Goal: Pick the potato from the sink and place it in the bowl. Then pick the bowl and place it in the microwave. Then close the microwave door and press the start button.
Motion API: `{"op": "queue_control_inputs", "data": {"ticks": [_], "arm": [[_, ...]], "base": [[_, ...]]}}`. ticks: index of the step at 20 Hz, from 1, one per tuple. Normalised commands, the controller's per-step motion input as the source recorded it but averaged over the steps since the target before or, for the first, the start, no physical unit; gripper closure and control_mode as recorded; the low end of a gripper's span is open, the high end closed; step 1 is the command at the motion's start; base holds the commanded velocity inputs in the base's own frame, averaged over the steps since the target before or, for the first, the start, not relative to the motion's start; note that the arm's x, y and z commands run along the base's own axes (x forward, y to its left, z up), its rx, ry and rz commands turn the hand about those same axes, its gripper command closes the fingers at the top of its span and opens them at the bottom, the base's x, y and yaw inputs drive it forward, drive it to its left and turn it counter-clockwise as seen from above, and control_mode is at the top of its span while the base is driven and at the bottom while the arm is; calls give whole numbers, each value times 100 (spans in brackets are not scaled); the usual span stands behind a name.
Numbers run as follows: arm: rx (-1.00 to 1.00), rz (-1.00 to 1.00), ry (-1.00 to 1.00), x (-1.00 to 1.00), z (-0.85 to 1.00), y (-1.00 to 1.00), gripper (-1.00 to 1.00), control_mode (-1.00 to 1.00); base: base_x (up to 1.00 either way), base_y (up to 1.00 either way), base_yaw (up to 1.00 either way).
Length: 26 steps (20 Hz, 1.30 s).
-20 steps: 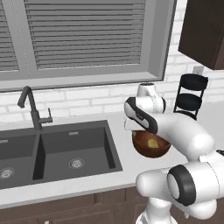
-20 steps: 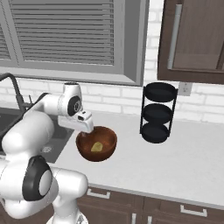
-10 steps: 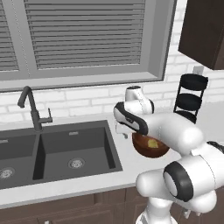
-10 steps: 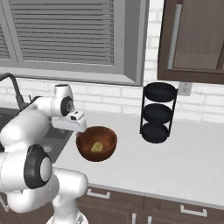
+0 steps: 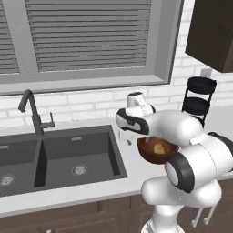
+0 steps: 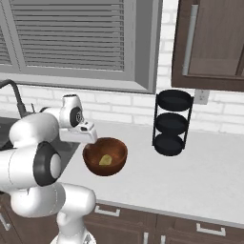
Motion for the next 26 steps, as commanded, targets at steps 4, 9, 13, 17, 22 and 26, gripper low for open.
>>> {"op": "queue_control_inputs", "data": {"ticks": [4,9,13,17,22,26], "arm": [[0,5,0,21,-32,-5,-100,-100],[0,4,0,26,-20,-9,-100,-100],[0,2,0,29,-19,0,-100,-100],[0,3,0,23,-28,-3,-100,-100],[0,2,0,4,-23,-13,-100,-100],[0,0,0,-10,-16,-1,100,-100]], "base": [[0,0,0],[0,0,0],[0,0,0],[0,0,0],[0,0,0],[0,0,0]]}}
